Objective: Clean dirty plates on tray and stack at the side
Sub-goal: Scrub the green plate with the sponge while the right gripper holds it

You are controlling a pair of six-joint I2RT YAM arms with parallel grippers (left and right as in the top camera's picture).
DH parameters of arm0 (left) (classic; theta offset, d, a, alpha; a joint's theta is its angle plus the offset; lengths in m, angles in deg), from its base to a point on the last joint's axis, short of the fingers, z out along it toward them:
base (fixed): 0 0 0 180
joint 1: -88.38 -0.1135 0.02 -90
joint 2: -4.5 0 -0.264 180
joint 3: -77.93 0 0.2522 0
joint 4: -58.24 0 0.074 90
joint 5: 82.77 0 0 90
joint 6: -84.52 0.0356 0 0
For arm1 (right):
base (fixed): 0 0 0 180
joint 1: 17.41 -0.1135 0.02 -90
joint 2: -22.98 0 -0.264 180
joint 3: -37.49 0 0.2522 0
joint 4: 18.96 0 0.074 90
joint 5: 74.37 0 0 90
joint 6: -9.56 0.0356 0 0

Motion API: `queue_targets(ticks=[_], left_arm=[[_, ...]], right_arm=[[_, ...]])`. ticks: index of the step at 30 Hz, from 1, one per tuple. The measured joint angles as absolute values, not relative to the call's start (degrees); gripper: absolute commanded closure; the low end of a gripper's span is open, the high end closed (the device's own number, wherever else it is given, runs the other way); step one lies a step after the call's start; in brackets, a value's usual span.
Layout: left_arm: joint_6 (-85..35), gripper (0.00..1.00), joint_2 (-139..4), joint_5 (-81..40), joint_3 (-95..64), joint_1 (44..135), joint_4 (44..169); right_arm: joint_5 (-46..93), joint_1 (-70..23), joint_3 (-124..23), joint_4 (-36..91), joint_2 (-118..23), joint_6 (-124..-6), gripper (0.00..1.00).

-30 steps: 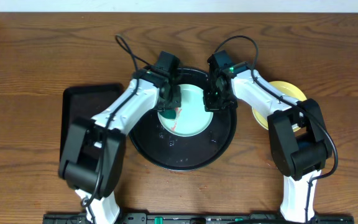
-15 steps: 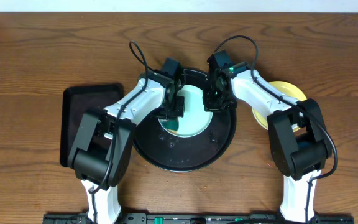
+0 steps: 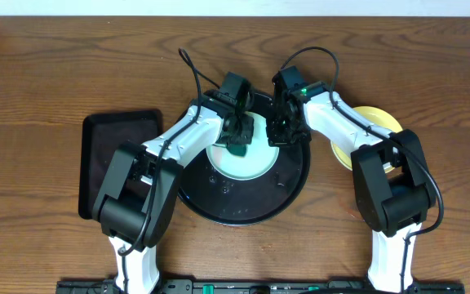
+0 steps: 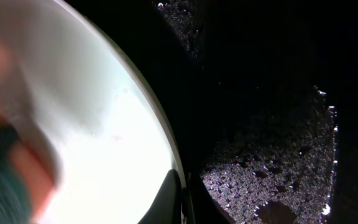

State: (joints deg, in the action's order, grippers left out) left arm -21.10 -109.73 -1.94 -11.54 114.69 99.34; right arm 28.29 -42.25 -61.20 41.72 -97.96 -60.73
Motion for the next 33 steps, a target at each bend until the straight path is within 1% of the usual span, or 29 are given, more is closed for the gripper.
queue_targets(ticks=[4, 9, 12, 17, 20, 26, 29, 33], left_arm=[[-21.1, 0.92, -110.3, 6.0, -11.5, 114.7, 94.9], [-21.1, 0.92, -111.6, 10.3, -11.6, 114.8, 93.9], [-21.1, 0.93, -111.7, 11.2, -12.2, 115.0, 96.2], [-21.1, 0.93, -111.7, 12.1, -13.1, 114.9, 104.4], [-19.8, 0.92, -111.6, 10.0, -13.4, 114.7, 108.3], [-13.0, 0.93, -111.2, -2.1, -13.5, 114.4, 114.5], [-11.4, 0.93, -111.2, -6.9, -13.5, 114.4, 114.4], [-10.5, 0.93, -111.2, -10.5, -13.0, 114.4, 110.5]], right_arm=[[28.3, -42.3, -61.2, 41.7, -98.0, -60.7, 0.99], [28.4, -42.3, -61.2, 41.7, -98.0, -60.8, 0.99], [28.5, -42.3, -61.2, 41.7, -98.0, -60.8, 0.99], [28.6, -42.3, -61.2, 41.6, -98.0, -60.8, 0.99], [28.8, -42.3, -61.1, 41.5, -98.0, -61.0, 0.99], [28.9, -42.3, -61.0, 41.5, -98.0, -61.2, 0.99], [28.9, -42.3, -61.0, 41.5, -98.0, -61.2, 0.99], [28.9, -42.3, -61.0, 41.5, -98.0, -61.3, 0.99]])
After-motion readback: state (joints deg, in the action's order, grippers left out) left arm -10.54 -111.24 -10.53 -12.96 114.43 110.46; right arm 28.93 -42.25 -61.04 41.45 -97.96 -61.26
